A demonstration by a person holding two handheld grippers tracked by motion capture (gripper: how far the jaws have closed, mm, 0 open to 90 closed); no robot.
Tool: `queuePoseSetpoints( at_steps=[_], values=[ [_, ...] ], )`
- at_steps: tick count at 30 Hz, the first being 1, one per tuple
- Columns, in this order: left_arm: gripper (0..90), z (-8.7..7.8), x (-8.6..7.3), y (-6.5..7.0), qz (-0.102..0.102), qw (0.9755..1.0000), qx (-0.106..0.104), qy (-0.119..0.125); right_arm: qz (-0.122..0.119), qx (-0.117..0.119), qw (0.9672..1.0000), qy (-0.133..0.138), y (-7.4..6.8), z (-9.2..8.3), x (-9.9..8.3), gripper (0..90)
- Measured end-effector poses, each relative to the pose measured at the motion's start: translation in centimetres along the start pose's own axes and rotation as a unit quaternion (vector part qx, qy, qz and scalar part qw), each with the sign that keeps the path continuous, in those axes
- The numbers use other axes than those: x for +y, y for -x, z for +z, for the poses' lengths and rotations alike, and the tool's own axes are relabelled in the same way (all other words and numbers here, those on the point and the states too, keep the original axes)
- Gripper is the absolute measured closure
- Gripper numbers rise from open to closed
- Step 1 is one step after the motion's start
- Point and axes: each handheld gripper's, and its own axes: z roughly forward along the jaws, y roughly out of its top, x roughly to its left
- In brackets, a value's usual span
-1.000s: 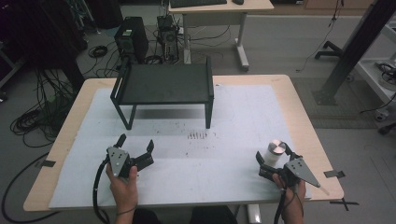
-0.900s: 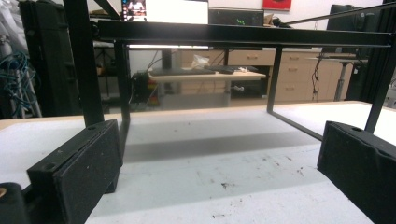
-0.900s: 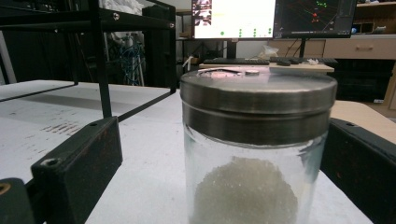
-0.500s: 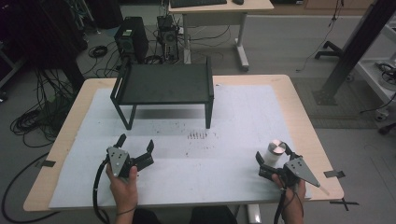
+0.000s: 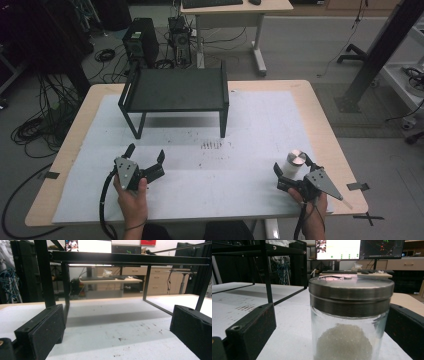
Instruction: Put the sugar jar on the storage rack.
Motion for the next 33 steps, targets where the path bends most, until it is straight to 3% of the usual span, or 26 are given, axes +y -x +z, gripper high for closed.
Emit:
queuePoseSetpoints(
  at_steps=[33],
  values=[
    [0.3, 0.01, 0.00, 0.01, 0.000, 1.0000, 0.000, 0.000, 0.002, 0.002, 1.0000, -0.002, 0.05, 0.03, 0.00, 0.8]
  ],
)
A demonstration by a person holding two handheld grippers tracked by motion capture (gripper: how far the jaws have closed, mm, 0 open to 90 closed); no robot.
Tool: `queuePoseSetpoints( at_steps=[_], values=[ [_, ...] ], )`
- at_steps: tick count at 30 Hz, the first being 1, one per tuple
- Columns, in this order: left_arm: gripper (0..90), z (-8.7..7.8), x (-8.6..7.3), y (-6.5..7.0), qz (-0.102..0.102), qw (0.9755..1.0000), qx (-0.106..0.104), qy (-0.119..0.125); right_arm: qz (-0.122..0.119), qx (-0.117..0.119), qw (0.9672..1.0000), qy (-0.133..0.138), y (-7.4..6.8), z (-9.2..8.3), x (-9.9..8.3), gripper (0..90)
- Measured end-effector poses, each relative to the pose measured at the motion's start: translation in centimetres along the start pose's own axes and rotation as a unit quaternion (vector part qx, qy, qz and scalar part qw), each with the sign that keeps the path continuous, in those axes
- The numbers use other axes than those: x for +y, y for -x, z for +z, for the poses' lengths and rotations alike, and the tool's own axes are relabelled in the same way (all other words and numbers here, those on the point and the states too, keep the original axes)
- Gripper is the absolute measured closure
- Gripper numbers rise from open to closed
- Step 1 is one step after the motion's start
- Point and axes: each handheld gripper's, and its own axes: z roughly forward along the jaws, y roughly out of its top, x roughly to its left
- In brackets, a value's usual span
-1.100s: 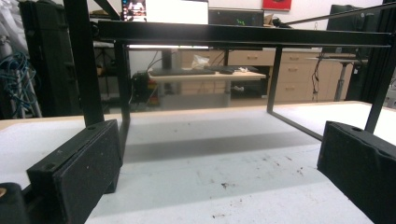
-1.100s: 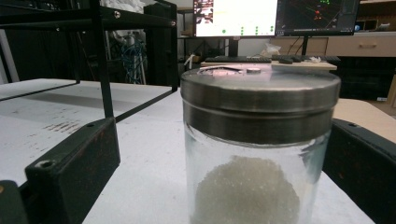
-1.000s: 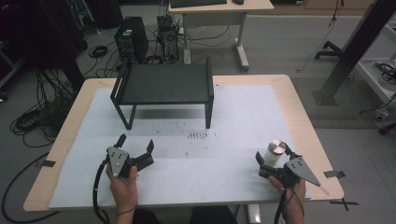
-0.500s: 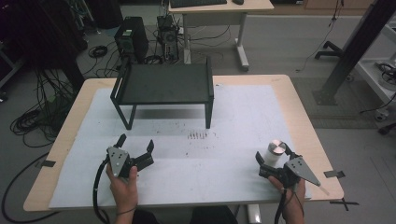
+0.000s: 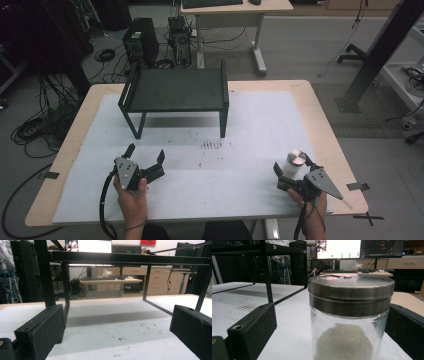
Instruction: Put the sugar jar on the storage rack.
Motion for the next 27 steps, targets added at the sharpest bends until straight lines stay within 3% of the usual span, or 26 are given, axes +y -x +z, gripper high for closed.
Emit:
queuePoseSetpoints(
  at_steps=[27],
  values=[
    [0.3, -0.02, -0.01, 0.00, 0.000, 1.0000, 0.000, 0.001, 0.003, -0.002, 1.0000, 0.000, 0.03, 0.00, 0.00, 0.8]
  ],
)
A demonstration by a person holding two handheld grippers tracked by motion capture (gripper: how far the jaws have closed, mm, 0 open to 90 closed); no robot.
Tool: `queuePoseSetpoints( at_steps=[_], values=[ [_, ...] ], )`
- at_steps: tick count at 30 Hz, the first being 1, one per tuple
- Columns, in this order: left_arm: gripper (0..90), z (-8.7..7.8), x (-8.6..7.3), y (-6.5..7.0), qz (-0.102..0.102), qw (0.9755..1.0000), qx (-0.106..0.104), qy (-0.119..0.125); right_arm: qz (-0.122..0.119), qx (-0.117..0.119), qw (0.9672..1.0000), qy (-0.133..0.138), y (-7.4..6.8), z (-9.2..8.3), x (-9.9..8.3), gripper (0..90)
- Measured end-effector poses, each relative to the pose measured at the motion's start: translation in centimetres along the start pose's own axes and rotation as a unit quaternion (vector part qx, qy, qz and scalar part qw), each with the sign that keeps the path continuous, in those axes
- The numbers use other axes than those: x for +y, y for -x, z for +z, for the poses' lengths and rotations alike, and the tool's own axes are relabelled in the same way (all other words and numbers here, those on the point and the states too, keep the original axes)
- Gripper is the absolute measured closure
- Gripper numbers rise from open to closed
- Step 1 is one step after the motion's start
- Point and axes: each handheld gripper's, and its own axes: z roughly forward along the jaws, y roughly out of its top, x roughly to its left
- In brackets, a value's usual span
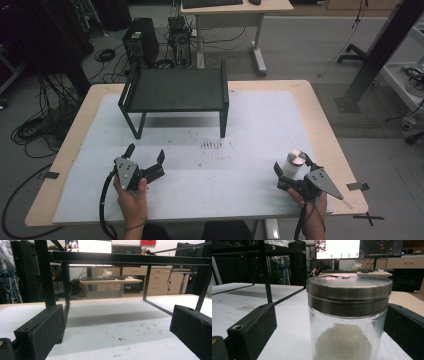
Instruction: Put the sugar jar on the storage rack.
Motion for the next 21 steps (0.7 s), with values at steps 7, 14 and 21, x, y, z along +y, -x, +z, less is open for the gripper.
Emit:
queuePoseSetpoints(
  at_steps=[7, 14, 21],
  values=[
    [0.5, 0.02, 0.01, 0.00, 0.000, 1.0000, 0.000, -0.001, 0.003, 0.001, 1.0000, -0.004, 0.04, 0.06, 0.03, 0.8],
    [0.3, 0.02, 0.00, 0.00, -0.001, 1.0000, 0.000, -0.001, 0.007, 0.000, 0.9999, -0.007, 0.10, 0.11, 0.06, 0.8],
    [0.3, 0.02, 0.01, 0.00, -0.001, 1.0000, 0.000, -0.001, 0.002, -0.001, 1.0000, -0.004, 0.02, 0.06, 0.03, 0.8]
  ],
)
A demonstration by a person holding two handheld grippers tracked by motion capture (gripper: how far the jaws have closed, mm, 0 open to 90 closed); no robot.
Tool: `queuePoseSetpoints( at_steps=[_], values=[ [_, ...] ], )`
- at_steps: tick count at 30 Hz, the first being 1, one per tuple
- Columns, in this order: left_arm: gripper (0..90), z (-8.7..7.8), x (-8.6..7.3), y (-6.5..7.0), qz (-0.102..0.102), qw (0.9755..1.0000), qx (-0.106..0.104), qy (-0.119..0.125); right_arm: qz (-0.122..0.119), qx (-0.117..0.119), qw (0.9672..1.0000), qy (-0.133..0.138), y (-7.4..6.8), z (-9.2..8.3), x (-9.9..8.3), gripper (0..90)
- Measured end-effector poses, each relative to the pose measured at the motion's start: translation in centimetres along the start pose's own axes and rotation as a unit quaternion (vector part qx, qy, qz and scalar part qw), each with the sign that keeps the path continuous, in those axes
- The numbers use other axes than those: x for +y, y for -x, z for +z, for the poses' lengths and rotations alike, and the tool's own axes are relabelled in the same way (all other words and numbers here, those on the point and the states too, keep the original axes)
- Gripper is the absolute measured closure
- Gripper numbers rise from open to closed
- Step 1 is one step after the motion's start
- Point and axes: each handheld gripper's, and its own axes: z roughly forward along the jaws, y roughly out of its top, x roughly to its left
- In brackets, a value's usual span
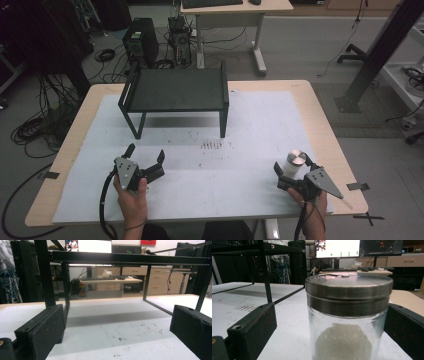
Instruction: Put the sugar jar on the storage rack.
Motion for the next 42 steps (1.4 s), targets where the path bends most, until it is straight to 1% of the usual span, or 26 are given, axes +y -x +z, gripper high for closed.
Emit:
queuePoseSetpoints(
  at_steps=[6, 14, 15, 17, 19, 20, 22, 23, 29, 31, 32, 35, 36, 40, 42],
  values=[
    [0.3, 0.0, 0.0, 0.0, 0.000, 1.0000, 0.000, 0.000, -0.006, 0.000, 1.0000, 0.003, -0.1, -0.1, 0.0, 1.8],
    [0.3, 0.0, 0.0, 0.0, 0.000, 1.0000, 0.000, 0.000, -0.005, -0.007, 0.9999, 0.006, -0.1, -0.1, 0.0, 4.5],
    [0.3, 0.0, 0.0, 0.0, 0.000, 1.0000, 0.000, 0.000, -0.007, -0.014, 0.9999, 0.004, -0.2, -0.2, 0.0, 5.4],
    [0.3, 0.0, 0.0, 0.0, 0.000, 1.0000, 0.000, 0.000, -0.008, -0.020, 0.9998, 0.005, -0.3, -0.3, 0.0, 8.2],
    [0.3, 0.0, 0.0, 0.0, 0.000, 1.0000, 0.000, 0.000, -0.008, -0.022, 0.9997, 0.005, -0.3, -0.3, 0.0, 8.4],
    [0.4, 0.0, 0.0, 0.0, 0.000, 1.0000, 0.000, 0.000, -0.009, -0.028, 0.9995, 0.006, -0.4, -0.4, -0.1, 10.2],
    [0.3, 0.0, 0.0, 0.0, 0.000, 1.0000, 0.000, 0.000, -0.010, -0.031, 0.9995, 0.005, -0.4, -0.5, -0.1, 10.2],
    [0.3, 0.0, 0.0, 0.0, 0.000, 1.0000, 0.000, 0.000, -0.011, -0.037, 0.9992, 0.003, -0.5, -0.5, 0.0, 11.6],
    [0.4, 0.0, 0.0, 0.0, 0.000, 1.0000, 0.000, 0.000, -0.007, -0.042, 0.9991, 0.000, -0.5, -0.7, 0.0, 20.9],
    [0.4, 0.0, 0.0, 0.0, 0.000, 1.0000, 0.000, 0.000, -0.007, -0.041, 0.9991, -0.001, -0.5, -0.7, 0.0, 22.2],
    [0.4, 0.0, 0.0, 0.0, 0.000, 1.0000, 0.000, 0.000, -0.006, -0.042, 0.9991, 0.000, -0.5, -0.7, 0.0, 27.7],
    [0.3, 0.0, 0.0, 0.0, 0.000, 1.0000, 0.000, 0.001, -0.005, -0.043, 0.9990, 0.001, -0.5, -0.8, 0.0, 28.7],
    [0.3, 0.0, 0.0, 0.0, 0.000, 1.0000, 0.000, 0.000, -0.004, -0.045, 0.9990, 0.001, -0.5, -0.8, 0.0, 30.6],
    [0.4, 0.0, 0.0, 0.0, 0.001, 1.0000, 0.000, 0.000, -0.003, -0.049, 0.9988, 0.001, -0.6, -0.9, 0.0, 33.0],
    [0.4, 0.0, 0.0, 0.0, 0.001, 1.0000, 0.000, 0.000, -0.002, -0.051, 0.9987, 0.002, -0.6, -1.1, -0.1, 36.7]
  ],
)
